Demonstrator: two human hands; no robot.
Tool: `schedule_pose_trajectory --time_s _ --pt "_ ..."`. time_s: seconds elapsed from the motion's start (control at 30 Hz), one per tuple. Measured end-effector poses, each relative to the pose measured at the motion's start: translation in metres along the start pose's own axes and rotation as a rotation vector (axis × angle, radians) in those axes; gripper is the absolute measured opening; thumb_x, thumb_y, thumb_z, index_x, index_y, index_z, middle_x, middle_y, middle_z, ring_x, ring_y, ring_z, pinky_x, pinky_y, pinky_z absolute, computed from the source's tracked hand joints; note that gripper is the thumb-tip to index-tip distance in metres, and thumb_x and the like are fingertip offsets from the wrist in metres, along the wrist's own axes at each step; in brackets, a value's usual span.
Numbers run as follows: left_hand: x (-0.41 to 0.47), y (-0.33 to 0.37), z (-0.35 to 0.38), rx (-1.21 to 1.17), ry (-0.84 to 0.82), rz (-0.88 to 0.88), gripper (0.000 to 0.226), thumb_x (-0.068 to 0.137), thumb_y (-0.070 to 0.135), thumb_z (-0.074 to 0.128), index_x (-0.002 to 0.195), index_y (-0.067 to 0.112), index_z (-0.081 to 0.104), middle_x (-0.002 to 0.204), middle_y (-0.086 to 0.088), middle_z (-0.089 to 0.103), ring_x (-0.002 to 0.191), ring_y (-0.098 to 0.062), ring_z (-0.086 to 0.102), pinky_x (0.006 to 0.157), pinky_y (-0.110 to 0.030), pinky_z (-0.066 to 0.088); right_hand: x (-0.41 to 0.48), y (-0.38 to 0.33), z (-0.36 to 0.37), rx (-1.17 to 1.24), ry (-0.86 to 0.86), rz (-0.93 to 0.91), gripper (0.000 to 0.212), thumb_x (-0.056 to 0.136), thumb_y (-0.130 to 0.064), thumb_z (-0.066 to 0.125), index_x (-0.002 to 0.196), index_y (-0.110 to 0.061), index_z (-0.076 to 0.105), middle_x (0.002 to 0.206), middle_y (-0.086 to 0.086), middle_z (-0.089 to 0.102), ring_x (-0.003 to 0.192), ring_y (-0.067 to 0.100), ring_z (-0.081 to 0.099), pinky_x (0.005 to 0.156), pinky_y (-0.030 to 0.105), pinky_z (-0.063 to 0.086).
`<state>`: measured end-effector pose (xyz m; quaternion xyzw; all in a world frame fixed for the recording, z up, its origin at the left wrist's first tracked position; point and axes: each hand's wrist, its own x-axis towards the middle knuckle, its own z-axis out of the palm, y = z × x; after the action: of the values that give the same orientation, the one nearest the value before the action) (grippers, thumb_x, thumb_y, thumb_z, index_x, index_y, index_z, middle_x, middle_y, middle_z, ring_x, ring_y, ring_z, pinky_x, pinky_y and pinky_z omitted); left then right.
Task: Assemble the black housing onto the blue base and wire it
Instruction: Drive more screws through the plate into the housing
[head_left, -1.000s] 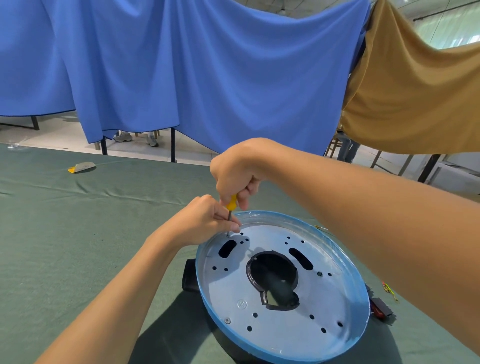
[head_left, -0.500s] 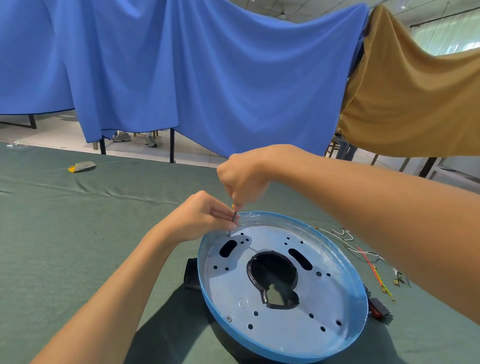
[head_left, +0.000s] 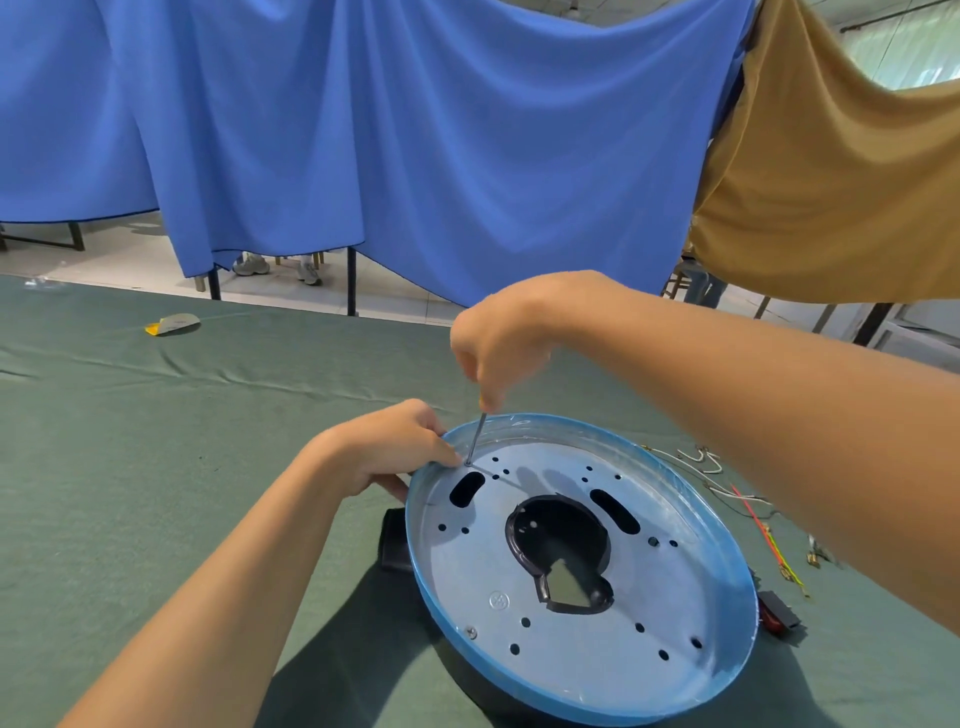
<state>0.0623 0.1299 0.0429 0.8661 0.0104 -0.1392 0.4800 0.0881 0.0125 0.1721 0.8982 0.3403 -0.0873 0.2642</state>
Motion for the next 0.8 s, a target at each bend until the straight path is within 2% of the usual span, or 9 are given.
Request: schedule_pose_trajectory --time_s 0.1,0.17,0.27,0.37,0.5,0.63,0.7,0.73,0.8 --pt "0.003 0.007 0.005 -0.001 0.086 -0.05 0.015 0.088 0.011 0.066 0.093 -0.001 0.072 0.076 -0.012 0.075 0.059 -0.021 0.067 0.055 -0.029 0.057 -0.009 0.009 0.003 0.084 0.121 -0.107 0.012 0.085 -0.027 0.071 0.095 -0.021 0.069 0.089 -0.001 0.069 0.082 0.018 0.064 0.057 0.026 0.045" --pt "0.005 0.011 0.008 0.001 0.137 -0.064 0.014 0.086 0.006 0.066 0.092 -0.006 0.069 0.071 -0.014 0.07 0.054 -0.022 0.064 0.049 -0.027 0.054 -0.012 0.012 0.007 0.145 0.195 -0.133 0.002 0.085 -0.025 0.07 0.084 -0.024 0.071 0.074 -0.002 0.07 0.07 0.007 0.064 0.056 0.025 0.048" --pt "0.006 0.014 0.011 0.013 0.175 -0.068 0.006 0.086 0.003 0.066 0.085 -0.004 0.066 0.064 -0.011 0.064 0.05 -0.02 0.06 0.043 -0.023 0.048 -0.009 0.012 0.013 0.158 0.22 -0.099 0.02 0.091 -0.029 0.063 0.08 -0.016 0.073 0.064 -0.002 0.07 0.053 -0.005 0.056 0.06 0.027 0.053" --pt "0.007 0.013 0.01 0.012 0.183 -0.076 0.007 0.086 0.003 0.066 0.082 -0.002 0.067 0.062 -0.01 0.065 0.048 -0.019 0.06 0.042 -0.022 0.047 -0.003 0.007 0.012 0.13 0.192 -0.031 0.031 0.093 -0.021 0.053 0.068 -0.009 0.067 0.055 -0.003 0.069 0.06 0.007 0.062 0.056 0.027 0.052" --pt "0.006 0.011 0.01 0.002 0.185 -0.08 0.01 0.085 0.007 0.068 0.081 -0.002 0.069 0.063 -0.009 0.068 0.05 -0.019 0.062 0.043 -0.022 0.048 0.006 -0.002 0.013 0.113 0.141 0.064 0.032 0.09 -0.007 0.044 0.061 -0.007 0.058 0.046 0.0 0.065 0.036 0.014 0.056 0.042 0.018 0.039" --pt "0.004 0.01 0.009 -0.022 0.175 -0.079 0.017 0.085 0.01 0.069 0.093 -0.005 0.07 0.079 -0.016 0.075 0.058 -0.023 0.067 0.052 -0.028 0.056 -0.004 -0.001 0.007 0.186 0.127 0.004 0.026 0.094 -0.032 0.057 0.081 -0.01 0.059 0.068 0.0 0.066 0.065 0.017 0.066 0.052 0.023 0.044" --pt "0.004 0.01 0.008 -0.026 0.17 -0.075 0.017 0.084 0.01 0.069 0.094 -0.005 0.071 0.083 -0.018 0.075 0.06 -0.024 0.067 0.054 -0.029 0.056 -0.011 0.002 0.003 0.151 0.103 -0.054 0.019 0.091 -0.027 0.062 0.101 -0.011 0.063 0.09 0.002 0.069 0.086 0.02 0.067 0.053 0.024 0.041" --pt "0.004 0.01 0.008 -0.023 0.166 -0.073 0.017 0.085 0.01 0.069 0.094 -0.005 0.071 0.083 -0.018 0.075 0.061 -0.025 0.067 0.054 -0.029 0.056 -0.014 0.004 0.003 0.14 0.116 -0.085 0.015 0.09 -0.023 0.063 0.102 -0.014 0.065 0.095 0.002 0.07 0.089 0.02 0.066 0.054 0.025 0.04" --pt "0.003 0.009 0.007 -0.005 0.146 -0.063 0.019 0.085 0.012 0.069 0.095 -0.005 0.071 0.083 -0.018 0.075 0.062 -0.024 0.068 0.056 -0.03 0.057 -0.018 0.007 0.006 0.182 0.176 -0.121 0.005 0.09 -0.018 0.062 0.09 -0.022 0.066 0.081 -0.001 0.072 0.077 0.011 0.065 0.053 0.024 0.041"
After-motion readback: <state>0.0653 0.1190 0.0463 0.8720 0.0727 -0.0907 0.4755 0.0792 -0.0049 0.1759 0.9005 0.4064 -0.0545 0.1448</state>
